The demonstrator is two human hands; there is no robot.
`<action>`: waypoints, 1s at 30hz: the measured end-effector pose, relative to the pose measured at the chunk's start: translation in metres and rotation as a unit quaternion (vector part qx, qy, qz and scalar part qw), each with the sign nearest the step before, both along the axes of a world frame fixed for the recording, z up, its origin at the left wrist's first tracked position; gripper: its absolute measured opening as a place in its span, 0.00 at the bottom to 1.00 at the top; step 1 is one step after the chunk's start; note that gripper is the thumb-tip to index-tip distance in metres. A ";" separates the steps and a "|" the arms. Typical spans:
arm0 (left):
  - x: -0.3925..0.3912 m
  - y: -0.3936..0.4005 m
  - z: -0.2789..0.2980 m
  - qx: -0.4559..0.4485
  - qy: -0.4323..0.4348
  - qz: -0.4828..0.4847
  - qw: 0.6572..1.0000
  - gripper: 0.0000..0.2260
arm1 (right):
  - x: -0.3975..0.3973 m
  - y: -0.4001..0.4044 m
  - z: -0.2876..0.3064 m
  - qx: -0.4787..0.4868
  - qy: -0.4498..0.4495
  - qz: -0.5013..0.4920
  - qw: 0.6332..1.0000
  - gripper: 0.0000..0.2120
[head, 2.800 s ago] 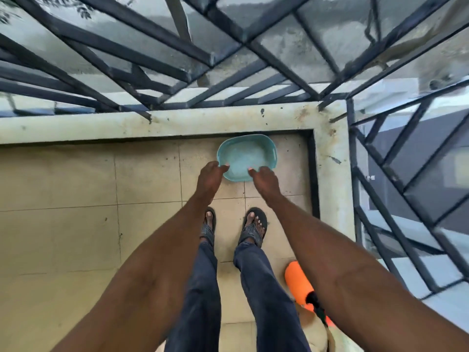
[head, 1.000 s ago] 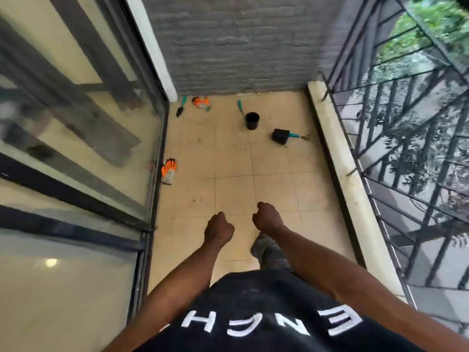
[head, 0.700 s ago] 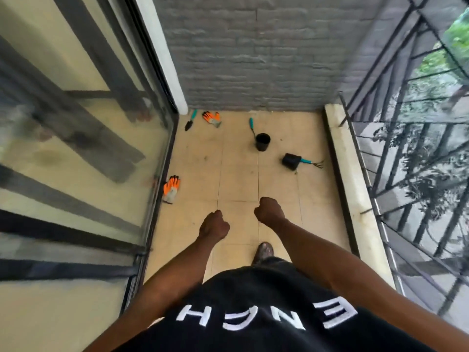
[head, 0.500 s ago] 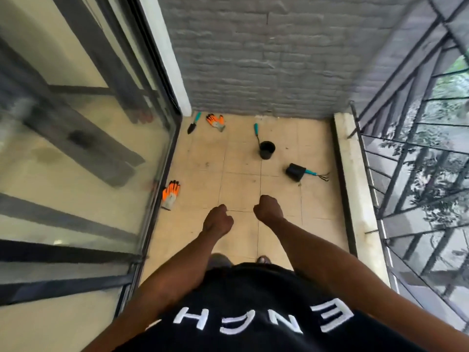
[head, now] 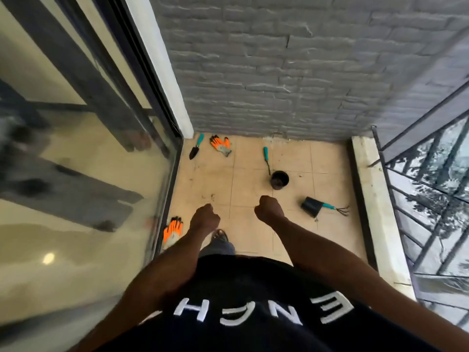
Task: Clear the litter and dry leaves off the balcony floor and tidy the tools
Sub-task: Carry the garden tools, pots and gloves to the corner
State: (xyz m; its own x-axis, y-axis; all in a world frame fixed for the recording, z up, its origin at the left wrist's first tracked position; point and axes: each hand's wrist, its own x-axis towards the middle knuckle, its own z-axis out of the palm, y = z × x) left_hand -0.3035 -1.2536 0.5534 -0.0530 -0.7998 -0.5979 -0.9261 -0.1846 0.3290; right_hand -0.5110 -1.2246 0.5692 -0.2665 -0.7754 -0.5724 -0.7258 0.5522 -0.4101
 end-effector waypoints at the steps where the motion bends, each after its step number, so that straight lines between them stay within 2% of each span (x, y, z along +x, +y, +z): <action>1: 0.005 -0.025 0.005 0.001 0.004 0.003 1.000 0.18 | 0.005 -0.022 0.003 -0.005 -0.005 -0.011 1.000 0.12; 5: 0.017 -0.123 0.020 0.011 -0.013 -0.001 1.000 0.17 | 0.030 -0.113 0.012 -0.010 -0.032 -0.025 0.999 0.10; 8: 0.014 -0.145 0.024 0.021 -0.011 -0.015 1.000 0.17 | 0.037 -0.136 0.014 -0.007 -0.032 -0.024 0.999 0.13; 11: 0.006 -0.193 0.017 0.042 -0.024 -0.036 0.998 0.18 | 0.034 -0.185 0.004 0.021 -0.022 -0.063 0.998 0.14; 17: -0.010 -0.297 -0.002 0.073 -0.035 -0.054 0.995 0.20 | 0.010 -0.290 -0.014 0.050 -0.035 -0.050 0.997 0.13; 24: -0.030 -0.412 -0.036 0.098 -0.047 -0.008 0.994 0.19 | -0.009 -0.406 -0.047 0.088 -0.068 -0.073 0.991 0.14; 30: -0.034 -0.499 -0.099 0.115 -0.033 0.040 0.992 0.15 | -0.017 -0.489 -0.103 0.119 -0.074 -0.082 0.987 0.14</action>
